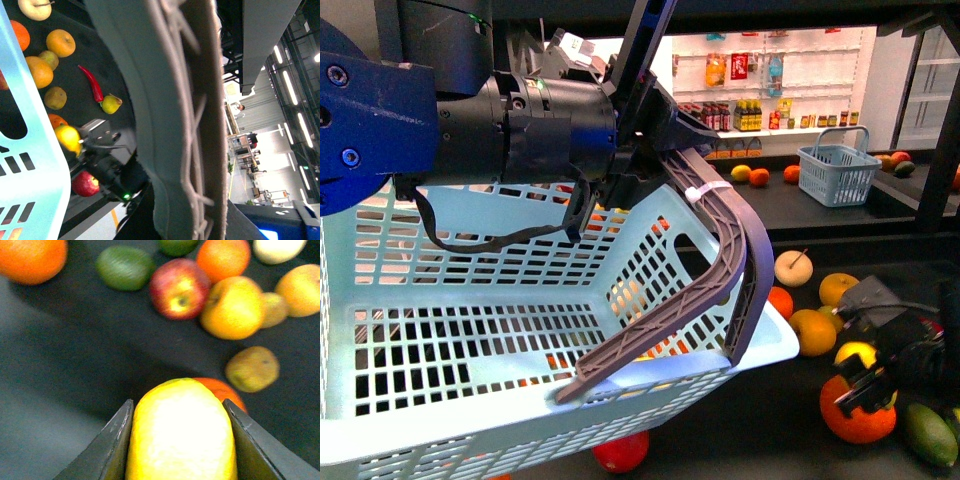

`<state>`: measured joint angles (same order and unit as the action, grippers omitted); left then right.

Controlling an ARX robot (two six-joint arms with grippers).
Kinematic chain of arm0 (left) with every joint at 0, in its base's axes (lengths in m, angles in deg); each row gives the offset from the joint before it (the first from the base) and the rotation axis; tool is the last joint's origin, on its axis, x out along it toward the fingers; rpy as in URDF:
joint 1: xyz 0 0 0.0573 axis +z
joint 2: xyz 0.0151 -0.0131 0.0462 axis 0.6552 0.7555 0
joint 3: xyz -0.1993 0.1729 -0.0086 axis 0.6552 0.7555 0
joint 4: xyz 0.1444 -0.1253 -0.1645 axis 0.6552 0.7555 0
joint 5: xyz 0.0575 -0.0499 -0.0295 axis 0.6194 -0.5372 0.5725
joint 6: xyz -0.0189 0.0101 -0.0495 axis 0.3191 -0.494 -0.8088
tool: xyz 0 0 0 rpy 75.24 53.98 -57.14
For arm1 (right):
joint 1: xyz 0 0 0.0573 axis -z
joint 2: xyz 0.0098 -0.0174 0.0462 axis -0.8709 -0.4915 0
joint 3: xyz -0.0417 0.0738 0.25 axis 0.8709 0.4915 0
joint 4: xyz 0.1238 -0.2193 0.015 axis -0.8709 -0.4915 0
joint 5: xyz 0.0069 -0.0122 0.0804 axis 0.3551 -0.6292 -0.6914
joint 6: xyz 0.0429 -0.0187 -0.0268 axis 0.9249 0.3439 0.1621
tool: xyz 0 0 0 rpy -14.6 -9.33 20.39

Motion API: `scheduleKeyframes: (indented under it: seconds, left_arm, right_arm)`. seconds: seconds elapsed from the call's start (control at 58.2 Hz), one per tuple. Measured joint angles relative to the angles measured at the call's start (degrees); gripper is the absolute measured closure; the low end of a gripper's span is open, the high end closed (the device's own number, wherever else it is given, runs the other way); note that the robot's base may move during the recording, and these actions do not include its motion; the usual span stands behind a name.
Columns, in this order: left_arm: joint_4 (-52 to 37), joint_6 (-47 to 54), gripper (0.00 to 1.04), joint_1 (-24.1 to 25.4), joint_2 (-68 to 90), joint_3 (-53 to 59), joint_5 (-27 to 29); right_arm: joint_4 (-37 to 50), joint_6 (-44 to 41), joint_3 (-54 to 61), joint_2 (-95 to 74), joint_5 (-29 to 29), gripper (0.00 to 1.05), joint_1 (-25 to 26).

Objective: Pick lemon from shelf

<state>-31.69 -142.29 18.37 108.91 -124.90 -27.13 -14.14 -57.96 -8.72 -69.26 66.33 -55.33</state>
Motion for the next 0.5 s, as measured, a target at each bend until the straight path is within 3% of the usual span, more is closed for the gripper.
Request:
scheduleKeyframes:
  seconds: [0.189,0.499]
  left_arm:
    - [0.0,0.0,0.96,-0.1,0.0,0.0,-0.1]
    - [0.0,0.0,0.96,-0.1,0.0,0.0,0.0]
  right_arm:
    - [-0.1,8.2,2.6,16.1,-4.5,0.58,0.3]
    - [-1.4,16.4,8.7,28.4,-7.6,0.58,-8.3]
